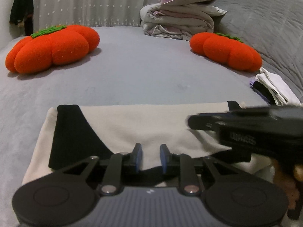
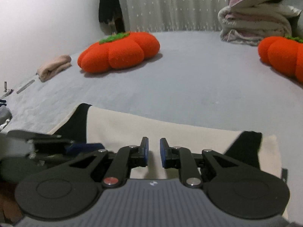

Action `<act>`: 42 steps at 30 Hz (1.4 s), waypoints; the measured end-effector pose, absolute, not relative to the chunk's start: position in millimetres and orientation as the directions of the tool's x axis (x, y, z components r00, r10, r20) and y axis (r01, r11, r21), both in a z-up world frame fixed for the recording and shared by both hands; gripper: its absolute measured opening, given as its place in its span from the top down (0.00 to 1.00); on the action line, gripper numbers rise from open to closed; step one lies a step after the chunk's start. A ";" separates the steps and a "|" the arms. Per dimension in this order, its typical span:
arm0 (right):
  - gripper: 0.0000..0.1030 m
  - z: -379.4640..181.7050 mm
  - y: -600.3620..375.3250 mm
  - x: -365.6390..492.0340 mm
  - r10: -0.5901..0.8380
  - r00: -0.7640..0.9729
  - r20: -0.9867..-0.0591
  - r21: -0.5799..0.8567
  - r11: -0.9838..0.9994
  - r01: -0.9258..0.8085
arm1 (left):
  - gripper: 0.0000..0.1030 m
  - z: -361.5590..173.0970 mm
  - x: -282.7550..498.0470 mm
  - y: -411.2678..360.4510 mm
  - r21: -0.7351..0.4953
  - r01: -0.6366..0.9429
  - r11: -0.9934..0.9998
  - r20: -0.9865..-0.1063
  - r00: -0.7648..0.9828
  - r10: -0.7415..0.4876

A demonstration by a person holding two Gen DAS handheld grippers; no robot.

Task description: Fold clothes

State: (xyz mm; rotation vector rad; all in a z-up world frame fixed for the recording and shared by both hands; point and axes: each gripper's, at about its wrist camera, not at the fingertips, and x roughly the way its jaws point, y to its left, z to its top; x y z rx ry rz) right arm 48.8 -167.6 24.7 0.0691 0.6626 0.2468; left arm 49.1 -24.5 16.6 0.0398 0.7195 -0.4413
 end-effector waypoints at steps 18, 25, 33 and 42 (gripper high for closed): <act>0.80 15.0 -149.2 41.2 0.188 0.764 -0.618 0.142 0.982 -0.127 | 0.79 17.1 57.9 -10.4 -0.236 0.375 0.896 -0.655 0.620 -0.432; 0.83 13.2 -153.8 -5.0 0.190 0.786 -0.588 0.134 0.981 -0.136 | 0.79 16.1 57.1 -11.2 -0.227 0.378 0.898 -0.654 0.624 -0.428; 0.85 11.7 -155.3 -22.5 0.179 0.813 -0.553 0.113 0.984 -0.140 | 0.79 16.9 57.6 -11.0 -0.215 0.383 0.899 -0.651 0.630 -0.424; 0.86 11.9 -151.4 -45.9 0.114 0.848 -0.518 0.082 0.993 -0.084 | 0.78 29.2 40.9 -21.6 -0.150 0.421 0.895 -0.627 0.659 -0.415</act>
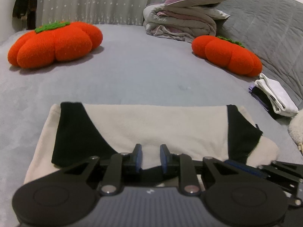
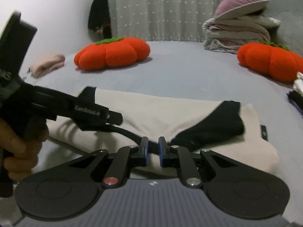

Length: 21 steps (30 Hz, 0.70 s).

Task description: Fold clothes

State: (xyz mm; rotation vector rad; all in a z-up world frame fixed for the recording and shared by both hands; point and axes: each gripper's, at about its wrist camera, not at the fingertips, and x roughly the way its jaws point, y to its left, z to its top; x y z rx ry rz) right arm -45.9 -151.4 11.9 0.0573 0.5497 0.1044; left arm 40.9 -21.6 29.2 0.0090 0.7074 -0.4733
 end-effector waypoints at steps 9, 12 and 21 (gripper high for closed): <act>0.82 7.3 -173.9 -73.2 0.069 0.817 -0.572 0.178 0.983 0.042 | 0.76 19.3 6.7 -49.6 -0.036 0.510 0.860 -0.613 0.668 -0.421; 0.79 4.8 -189.7 -80.2 0.078 0.810 -0.582 0.257 0.962 0.093 | 0.76 18.7 5.7 -50.1 -0.024 0.509 0.861 -0.611 0.674 -0.415; 0.59 -10.9 -256.4 -92.1 0.152 0.852 -0.501 0.647 0.719 0.252 | 0.76 15.4 2.5 -54.8 0.015 0.507 0.862 -0.613 0.686 -0.392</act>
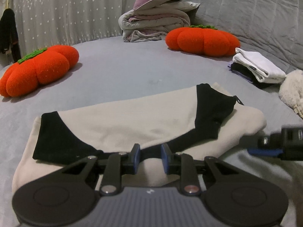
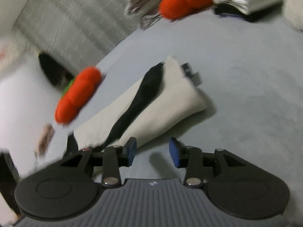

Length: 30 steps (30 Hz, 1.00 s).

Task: Fold clothes
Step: 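Grasp the cream shirt end with the right gripper and lift it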

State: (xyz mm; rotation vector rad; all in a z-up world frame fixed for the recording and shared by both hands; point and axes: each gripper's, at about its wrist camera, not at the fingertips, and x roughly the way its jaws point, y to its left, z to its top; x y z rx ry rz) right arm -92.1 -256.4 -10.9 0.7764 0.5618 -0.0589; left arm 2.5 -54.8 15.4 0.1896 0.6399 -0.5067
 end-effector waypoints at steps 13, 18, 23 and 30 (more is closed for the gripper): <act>0.47 -19.3 -277.3 -82.3 0.093 0.923 -0.373 0.822 0.494 0.282 | 0.76 15.5 6.4 -54.5 -0.006 0.506 0.862 -0.625 0.671 -0.398; 0.61 -14.3 -277.1 -80.3 0.051 0.938 -0.342 0.828 0.489 0.276 | 0.76 15.7 6.3 -56.0 0.002 0.505 0.863 -0.626 0.674 -0.393; 0.83 5.8 -263.1 -84.4 -0.018 0.950 -0.313 0.752 0.606 0.260 | 0.76 15.2 5.8 -57.4 0.012 0.508 0.861 -0.626 0.676 -0.389; 0.84 21.1 -248.0 -84.2 -0.023 0.959 -0.283 0.675 0.705 0.216 | 0.76 15.2 6.7 -55.5 0.006 0.511 0.860 -0.629 0.670 -0.394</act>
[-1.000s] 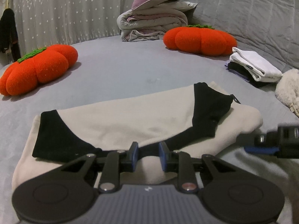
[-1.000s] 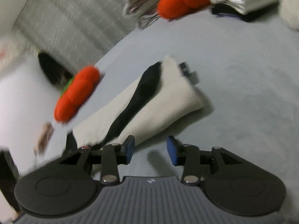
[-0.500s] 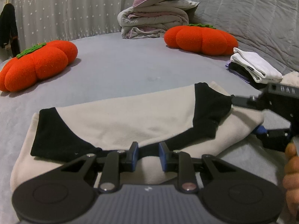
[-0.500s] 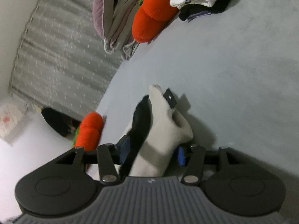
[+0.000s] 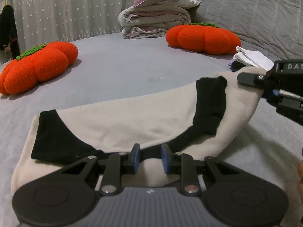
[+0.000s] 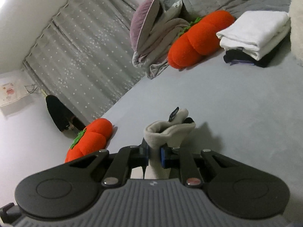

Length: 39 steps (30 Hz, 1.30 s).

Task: Fold clothes
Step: 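Grasp the cream shirt end with the right gripper and lift it, then carry the lifted shirt end over the shirt body with the right gripper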

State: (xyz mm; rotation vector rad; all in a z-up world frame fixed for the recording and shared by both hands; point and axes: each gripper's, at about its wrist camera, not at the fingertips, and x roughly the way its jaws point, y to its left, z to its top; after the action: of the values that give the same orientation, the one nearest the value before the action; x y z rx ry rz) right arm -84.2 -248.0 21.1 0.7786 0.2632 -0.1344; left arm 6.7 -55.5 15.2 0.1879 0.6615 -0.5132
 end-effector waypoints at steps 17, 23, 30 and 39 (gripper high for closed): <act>0.38 6.0 -252.9 -76.7 0.028 0.922 -0.385 0.772 0.557 0.306 | 0.76 15.6 7.6 -54.9 0.012 0.515 0.857 -0.629 0.670 -0.394; 0.74 3.3 -241.5 -67.6 -0.007 0.902 -0.431 0.719 0.601 0.348 | 0.76 16.0 9.2 -54.0 0.008 0.515 0.857 -0.630 0.669 -0.395; 0.79 22.3 -211.2 -67.3 -0.088 0.925 -0.369 0.528 0.799 0.287 | 0.76 15.6 7.8 -53.7 0.000 0.512 0.859 -0.630 0.667 -0.398; 0.80 43.8 -170.5 -64.7 -0.086 0.960 -0.265 0.262 0.952 0.158 | 0.74 15.4 24.5 -30.3 -0.188 0.503 0.843 -0.629 0.598 -0.497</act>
State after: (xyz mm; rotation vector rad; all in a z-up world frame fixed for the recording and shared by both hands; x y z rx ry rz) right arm -64.7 -170.5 43.8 0.2855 0.2540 -0.1254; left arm 24.5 -30.3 15.4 0.0090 0.7267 -0.5802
